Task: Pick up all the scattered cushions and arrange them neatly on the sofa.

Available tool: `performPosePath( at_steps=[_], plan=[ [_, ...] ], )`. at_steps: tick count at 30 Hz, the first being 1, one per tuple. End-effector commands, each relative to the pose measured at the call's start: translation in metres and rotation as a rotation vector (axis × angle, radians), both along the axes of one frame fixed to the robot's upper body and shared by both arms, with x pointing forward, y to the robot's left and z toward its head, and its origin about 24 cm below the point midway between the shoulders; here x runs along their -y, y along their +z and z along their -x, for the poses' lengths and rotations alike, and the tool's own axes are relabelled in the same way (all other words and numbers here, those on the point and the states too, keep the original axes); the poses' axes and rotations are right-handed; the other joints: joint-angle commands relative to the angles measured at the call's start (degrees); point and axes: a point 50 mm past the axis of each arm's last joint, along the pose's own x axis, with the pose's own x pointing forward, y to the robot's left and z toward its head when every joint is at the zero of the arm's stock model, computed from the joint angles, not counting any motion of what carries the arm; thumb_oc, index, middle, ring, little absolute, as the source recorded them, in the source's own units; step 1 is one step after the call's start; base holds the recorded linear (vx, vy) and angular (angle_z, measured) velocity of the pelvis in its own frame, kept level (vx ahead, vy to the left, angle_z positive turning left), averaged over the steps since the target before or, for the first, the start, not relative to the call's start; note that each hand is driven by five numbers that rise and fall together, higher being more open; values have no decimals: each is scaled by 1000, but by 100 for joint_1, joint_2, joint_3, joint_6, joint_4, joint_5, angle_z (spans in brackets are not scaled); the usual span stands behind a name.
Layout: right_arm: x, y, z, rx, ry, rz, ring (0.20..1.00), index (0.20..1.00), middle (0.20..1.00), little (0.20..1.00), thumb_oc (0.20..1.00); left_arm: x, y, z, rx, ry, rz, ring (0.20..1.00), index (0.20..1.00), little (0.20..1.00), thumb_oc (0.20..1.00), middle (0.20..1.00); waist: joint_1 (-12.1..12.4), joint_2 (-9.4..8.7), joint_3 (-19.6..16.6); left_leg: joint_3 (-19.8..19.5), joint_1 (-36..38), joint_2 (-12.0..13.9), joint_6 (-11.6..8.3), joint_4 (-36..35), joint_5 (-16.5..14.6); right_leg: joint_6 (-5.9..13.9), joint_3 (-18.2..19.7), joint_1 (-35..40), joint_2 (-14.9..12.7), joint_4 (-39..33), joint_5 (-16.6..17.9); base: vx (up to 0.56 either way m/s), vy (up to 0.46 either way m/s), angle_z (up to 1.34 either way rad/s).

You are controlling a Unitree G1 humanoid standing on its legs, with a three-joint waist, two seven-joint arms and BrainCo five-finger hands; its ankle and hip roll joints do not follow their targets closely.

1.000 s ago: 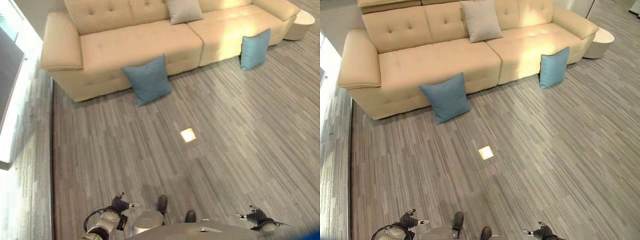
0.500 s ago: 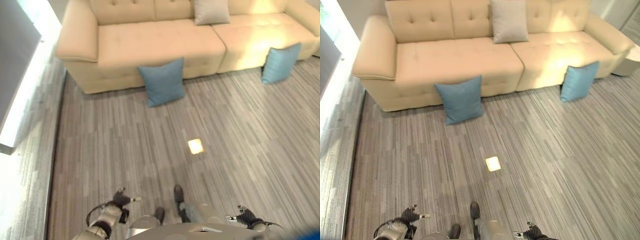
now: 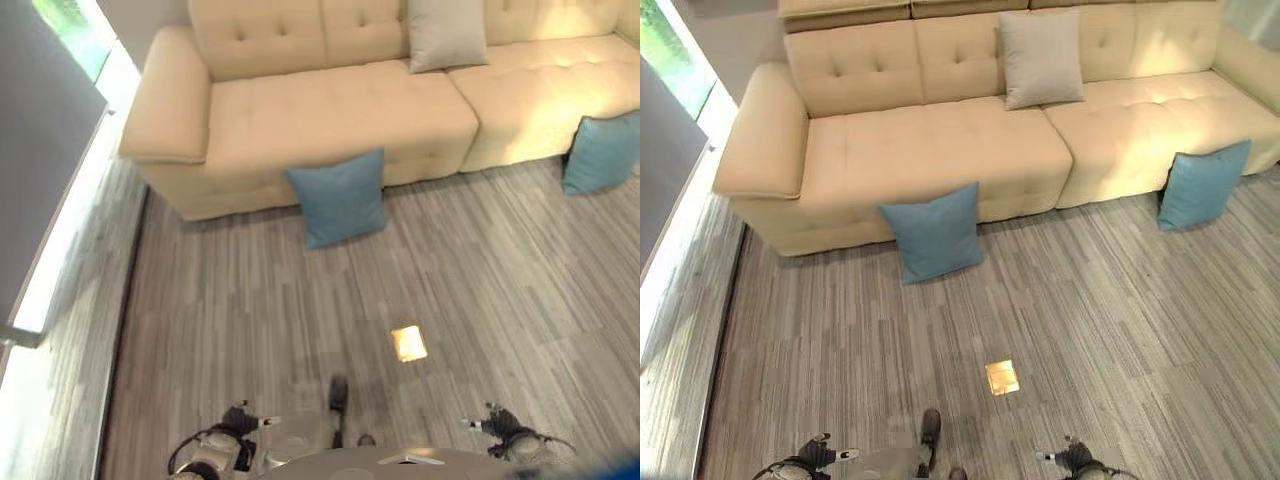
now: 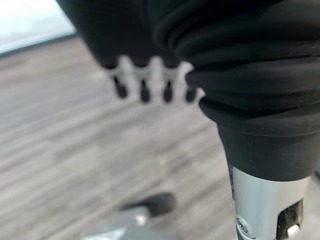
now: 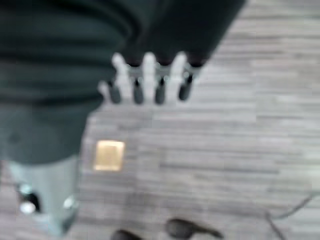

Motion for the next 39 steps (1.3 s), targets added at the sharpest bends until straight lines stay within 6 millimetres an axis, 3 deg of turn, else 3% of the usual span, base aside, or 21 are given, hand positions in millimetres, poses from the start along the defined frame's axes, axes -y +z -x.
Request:
performPosePath(
  at_steps=[1, 3, 5, 6, 9, 11, 14, 19, 21, 22, 24, 25, 31, 35, 37, 39],
  plan=[
    [15, 14, -25, 92, 52, 52, 1000, 1000, 1000, 1000, 1000, -3, 13, -34, 103, -24, -10, 1000, 1000, 1000, 1000, 1000, 67, -200, 108, -180, -98, -304, -416, 653, -516, 428, 246, -725, -963, 768, 1137, 233, 92, -43],
    [13, 14, -27, 97, 65, 50, 1000, 1000, 1000, 1000, 1000, -3, 15, -38, 113, -41, -12, 1000, 1000, 1000, 1000, 1000, 6, -110, 126, -340, 131, -255, -417, 651, -665, 296, 98, -1066, -930, 886, 960, 291, 70, 41],
    [15, 15, -29, 104, 74, 56, 1000, 1000, 1000, 1000, 1000, -2, 15, -38, 113, -40, -10, 1000, 1000, 1000, 1000, 1000, -70, -109, 107, -473, 403, -264, -457, 590, -763, 276, 0, -1362, -789, 136, 783, 295, -23, 37],
    [15, 15, -29, 104, 74, 57, 1000, 1000, 1000, 1000, 1000, -2, 15, -38, 113, -40, -10, 1000, 1000, 1000, 1000, 1000, -80, -102, 132, -484, 437, -259, -457, 582, -768, 274, -11, -1325, -787, 129, 777, 268, -54, 3],
    [16, 17, -31, 109, 84, 61, 1000, 1000, 1000, 1000, 1000, -1, 13, -37, 105, -44, -8, 1000, 1000, 1000, 1000, 1000, -177, -190, 140, -620, 729, -329, -511, 487, -857, 417, 51, -1518, -712, -1283, 1159, 290, -102, 18],
    [17, 14, -24, 81, 101, 71, 1000, 1000, 1000, 1000, 1000, 2, 10, -32, 92, -43, 6, 1000, 1000, 1000, 1000, 1000, -236, -227, 49, -804, 918, -252, -665, 496, -833, 396, 292, -1274, -658, -1407, 1244, 361, -221, 75],
    [20, 13, -18, 60, 94, 72, 1000, 1000, 1000, 1000, 1000, 5, 10, -33, 96, -45, 24, 1000, 1000, 1000, 1000, 1000, -214, -236, -64, -913, 832, -89, -894, 755, -712, 221, 166, -982, -608, -1464, 1127, 211, -237, 72],
    [22, 14, -18, 74, 63, 72, 1000, 1000, 1000, 1000, 1000, 10, 16, -48, 129, -97, 19, 1000, 1000, 1000, 1000, 1000, -247, -410, 35, -403, 259, 98, -1119, 1824, -513, 65, -42, -590, -697, -1629, 1033, 102, -192, 35],
    [22, 12, -14, 59, 48, 66, 1000, 1000, 1000, 1000, 1000, 11, 17, -51, 134, -104, 18, 1000, 1000, 1000, 1000, 1000, -231, -432, 46, -53, 138, 132, -1049, 1607, -622, 57, -146, -454, -745, -1695, 941, 121, -110, 26],
    [24, 11, -10, 46, 33, 69, 1000, 1000, 1000, 1000, 1000, 13, 17, -52, 136, -122, 19, 1000, 1000, 1000, 1000, 1000, -239, -416, 9, 181, 54, 65, -960, 1107, -720, 90, -251, -334, -779, -1812, 886, 170, -54, 37],
    [25, 11, -8, 43, 20, 65, 1000, 1000, 1000, 1000, 1000, 14, 16, -51, 130, -134, 18, 1000, 1000, 1000, 1000, 1000, -219, -346, -36, 354, -142, 14, -887, 604, -478, 106, -350, -235, -734, -1874, 821, 201, -8, 57],
    [23, 10, -7, 40, 19, 63, 1000, 1000, 1000, 1000, 1000, 13, 14, -46, 114, -124, 16, 1000, 1000, 1000, 1000, 1000, -151, -276, -14, 388, -394, -45, -902, 434, -152, 96, -314, -139, -638, -1812, 724, 165, 8, 58],
    [11, 9, -17, 59, 67, 43, 1000, 1000, 1000, 1000, 1000, 7, 11, -36, 94, -86, 21, 1000, 1000, 1000, 1000, 1000, -61, -281, -49, 282, -66, -123, -688, 364, -375, 251, -149, -169, -761, -1109, 473, 168, 106, -24],
    [7, 13, -29, 94, 82, 37, 1000, 1000, 1000, 1000, 1000, 3, 12, -37, 97, -68, 16, 1000, 1000, 1000, 1000, 1000, 13, -283, 30, 310, 51, -117, -524, 538, -590, 422, -208, -565, -967, -151, 677, 92, 106, -36],
    [5, 14, -34, 117, 77, 26, 1000, 1000, 1000, 1000, 1000, 0, 13, -38, 99, -67, 7, 1000, 1000, 1000, 1000, 1000, -27, -286, 74, 231, 143, -106, -484, 563, -640, 428, -62, -752, -923, 194, 794, 96, 56, -17],
    [5, 14, -34, 116, 76, 26, 1000, 1000, 1000, 1000, 1000, -2, 14, -38, 100, -66, 1, 1000, 1000, 1000, 1000, 1000, -45, -261, 60, 166, 233, -100, -484, 557, -709, 403, -106, -935, -955, 142, 790, 139, 45, -2]
  ],
)
